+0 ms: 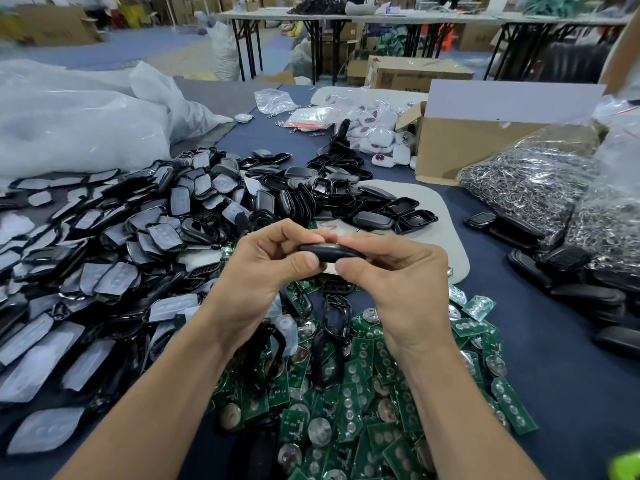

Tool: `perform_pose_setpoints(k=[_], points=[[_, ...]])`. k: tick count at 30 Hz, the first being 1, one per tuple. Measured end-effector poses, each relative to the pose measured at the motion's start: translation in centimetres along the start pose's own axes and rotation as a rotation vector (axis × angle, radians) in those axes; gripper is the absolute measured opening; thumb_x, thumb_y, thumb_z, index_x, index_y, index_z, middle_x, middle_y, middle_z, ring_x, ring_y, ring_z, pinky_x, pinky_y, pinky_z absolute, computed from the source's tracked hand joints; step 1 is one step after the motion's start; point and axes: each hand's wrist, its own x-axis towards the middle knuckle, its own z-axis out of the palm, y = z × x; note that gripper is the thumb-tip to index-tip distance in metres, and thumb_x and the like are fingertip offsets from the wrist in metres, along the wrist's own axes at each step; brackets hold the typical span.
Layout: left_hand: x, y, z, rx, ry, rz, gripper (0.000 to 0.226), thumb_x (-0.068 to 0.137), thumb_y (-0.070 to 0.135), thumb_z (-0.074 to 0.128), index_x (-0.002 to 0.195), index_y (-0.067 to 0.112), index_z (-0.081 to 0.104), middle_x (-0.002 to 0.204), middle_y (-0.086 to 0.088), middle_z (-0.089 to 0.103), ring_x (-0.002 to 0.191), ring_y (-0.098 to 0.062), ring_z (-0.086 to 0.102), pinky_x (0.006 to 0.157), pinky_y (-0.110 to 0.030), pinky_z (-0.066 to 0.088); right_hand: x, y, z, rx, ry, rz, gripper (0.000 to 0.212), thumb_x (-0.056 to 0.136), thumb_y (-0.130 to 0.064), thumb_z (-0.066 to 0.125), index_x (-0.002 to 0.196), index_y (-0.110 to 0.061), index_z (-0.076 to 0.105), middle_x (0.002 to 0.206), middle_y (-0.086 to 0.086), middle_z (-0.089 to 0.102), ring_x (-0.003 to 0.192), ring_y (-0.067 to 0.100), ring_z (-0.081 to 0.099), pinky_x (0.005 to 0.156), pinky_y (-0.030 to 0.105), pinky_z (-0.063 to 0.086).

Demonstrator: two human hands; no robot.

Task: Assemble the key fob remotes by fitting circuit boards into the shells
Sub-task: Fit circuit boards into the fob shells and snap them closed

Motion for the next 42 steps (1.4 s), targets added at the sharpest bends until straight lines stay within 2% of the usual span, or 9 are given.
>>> perform_pose_setpoints(k=[5,10,16,20,29,33,37,40,42], points=[[0.0,-0.2,-0.1,0.086,0.071,0.055,0.016,0.077,0.006,0.079,0.085,0.020,0.080,0.107,-0.009,0.080,0.099,-0.019,0.075,0.089,-0.028,0.060,0.0,0.1,0.0,-0.189,0.031,-0.011,0.027,0.067,-0.008,0.083,0.085,-0.028,0.084,0.086,-0.005,0.081,0.084,0.021,0.078,0.081,0.038,0.064],[-0.4,-0.9,0.2,0.499,0.171,0.130,0.036,0.079,-0.010,0.082,0.089,0.024,0.083,0.095,0.001,0.082,0.094,-0.018,0.078,0.090,-0.035,0.061,-0.6,0.4,0.5,-0.625,-0.067,-0.010,0.032,0.079,-0.007,0.082,0.085,-0.037,0.078,0.079,-0.022,0.076,0.077,0.002,0.074,0.073,0.025,0.061],[-0.5,-0.7,2.0,0.308,0.276,0.137,0.021,0.080,0.031,0.084,0.101,0.032,0.084,0.099,0.003,0.082,0.096,-0.014,0.078,0.083,-0.021,0.059,-0.7,0.0,1.5,0.319,0.119,0.499,0.027,0.071,-0.003,0.083,0.098,0.000,0.078,0.092,0.016,0.080,0.081,0.023,0.078,0.077,0.035,0.065],[-0.7,-1.1,3.5,0.289,0.252,0.124,0.013,0.093,0.034,0.073,0.086,0.034,0.084,0.085,0.005,0.081,0.079,-0.002,0.074,0.072,-0.013,0.055,-0.8,-0.3,1.8,0.467,0.068,0.636,0.014,0.063,-0.015,0.078,0.075,-0.011,0.082,0.085,0.009,0.079,0.076,0.015,0.075,0.073,0.028,0.065],[-1.8,-0.9,3.9,0.434,0.319,0.233,0.029,0.105,0.019,0.058,0.095,0.031,0.082,0.085,0.000,0.080,0.078,-0.019,0.074,0.066,-0.018,0.058,-0.1,-0.2,0.2,0.239,-0.152,0.582,0.026,0.062,-0.013,0.081,0.087,-0.005,0.079,0.079,0.010,0.072,0.064,0.014,0.063,0.060,0.019,0.052],[-1.9,-0.8,4.0,0.427,0.370,0.211,0.030,0.101,0.022,0.058,0.087,0.031,0.083,0.080,-0.008,0.078,0.074,-0.032,0.071,0.060,-0.038,0.058,-0.5,0.1,0.6,0.260,-0.159,0.587,0.021,0.061,-0.014,0.082,0.081,-0.008,0.080,0.077,0.008,0.076,0.062,0.014,0.069,0.058,0.019,0.055],[-1.9,-0.4,3.4,0.525,0.326,0.181,0.033,0.101,0.020,0.057,0.087,0.034,0.084,0.074,0.006,0.079,0.065,-0.010,0.073,0.058,-0.020,0.056,-0.6,0.0,0.6,0.062,-0.133,0.480,0.013,0.067,-0.009,0.088,0.079,-0.010,0.083,0.075,0.008,0.077,0.061,0.018,0.068,0.060,0.026,0.058],[-1.3,-0.4,3.2,0.824,0.287,0.203,0.027,0.101,0.029,0.055,0.101,0.036,0.082,0.076,0.017,0.076,0.076,-0.004,0.070,0.066,-0.020,0.054,-0.7,0.1,0.7,-0.292,-0.049,0.244,0.018,0.072,-0.004,0.086,0.083,-0.017,0.084,0.076,0.004,0.079,0.072,0.031,0.076,0.070,0.049,0.064],[-1.2,-0.2,2.9,0.956,0.311,0.250,0.027,0.102,0.033,0.056,0.114,0.035,0.080,0.076,0.019,0.074,0.078,-0.002,0.067,0.063,-0.013,0.047,-0.7,0.1,0.8,-0.303,0.037,0.163,0.028,0.069,-0.009,0.084,0.091,-0.025,0.084,0.082,-0.002,0.080,0.080,0.023,0.077,0.072,0.044,0.065]])
